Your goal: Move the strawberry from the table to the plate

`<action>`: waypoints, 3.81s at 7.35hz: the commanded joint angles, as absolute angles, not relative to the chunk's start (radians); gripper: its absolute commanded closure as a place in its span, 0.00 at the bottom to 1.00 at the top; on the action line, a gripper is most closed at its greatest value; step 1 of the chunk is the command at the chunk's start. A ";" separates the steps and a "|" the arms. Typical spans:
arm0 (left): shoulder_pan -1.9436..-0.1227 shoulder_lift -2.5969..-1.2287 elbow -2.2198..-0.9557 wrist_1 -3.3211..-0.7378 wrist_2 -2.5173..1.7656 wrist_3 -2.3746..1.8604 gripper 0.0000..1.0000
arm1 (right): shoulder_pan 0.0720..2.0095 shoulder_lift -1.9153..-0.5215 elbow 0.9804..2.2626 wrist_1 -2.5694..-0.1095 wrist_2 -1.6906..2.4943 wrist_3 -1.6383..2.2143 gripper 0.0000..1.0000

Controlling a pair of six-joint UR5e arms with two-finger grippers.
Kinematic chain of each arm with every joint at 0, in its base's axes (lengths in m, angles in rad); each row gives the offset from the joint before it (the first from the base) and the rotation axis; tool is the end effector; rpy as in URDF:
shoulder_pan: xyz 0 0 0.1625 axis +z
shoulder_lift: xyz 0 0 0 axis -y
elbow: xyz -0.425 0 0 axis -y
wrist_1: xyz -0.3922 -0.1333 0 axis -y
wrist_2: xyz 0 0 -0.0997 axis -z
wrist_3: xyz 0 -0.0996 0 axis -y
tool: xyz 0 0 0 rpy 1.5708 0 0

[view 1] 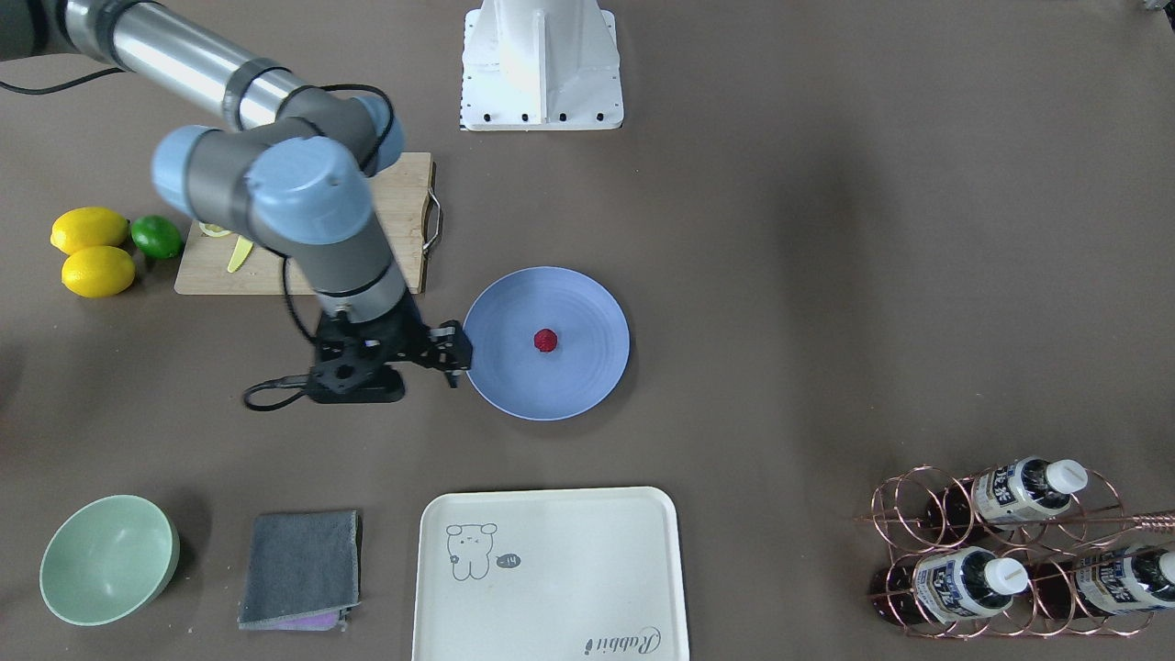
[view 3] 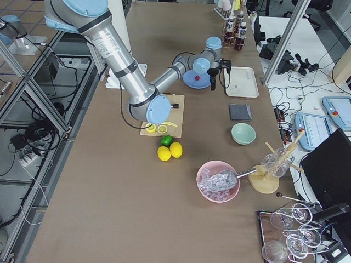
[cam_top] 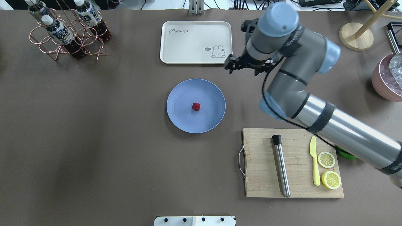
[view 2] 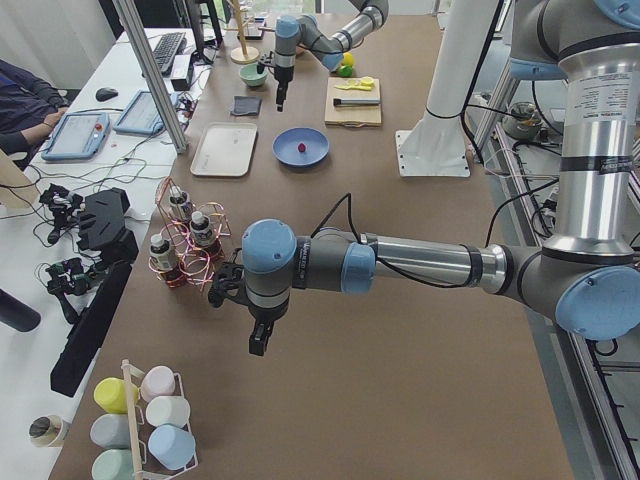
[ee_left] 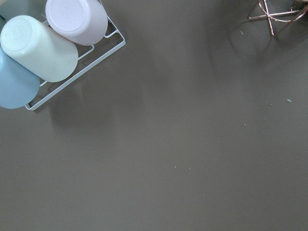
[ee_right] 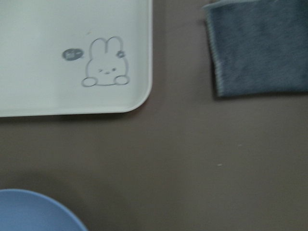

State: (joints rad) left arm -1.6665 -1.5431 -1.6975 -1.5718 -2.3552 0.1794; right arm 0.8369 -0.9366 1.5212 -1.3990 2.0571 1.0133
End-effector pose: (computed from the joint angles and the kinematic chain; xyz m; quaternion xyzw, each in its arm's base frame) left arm -0.1090 -0.4765 0.6088 0.0981 0.3718 0.0577 0.9213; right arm -0.4123 -0.5867 0.2840 0.0586 -0.4184 0.0376 0.9056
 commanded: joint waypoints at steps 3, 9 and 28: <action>-1.666 -1.513 -1.697 -1.569 -2.416 0.178 0.02 | 1.186 -1.266 1.629 -1.440 2.229 0.434 0.00; -1.667 -1.485 -1.691 -1.578 -2.421 0.179 0.02 | 1.636 -1.499 1.617 -1.679 2.221 -0.368 0.00; -1.674 -1.479 -1.660 -1.574 -2.421 0.176 0.02 | 1.678 -1.608 1.620 -1.640 2.270 -0.365 0.00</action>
State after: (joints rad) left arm -1.6736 -1.4799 -1.6591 -1.5738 -2.4200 0.1758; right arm 1.6777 -1.6067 1.6192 -1.6398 2.2691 -0.3645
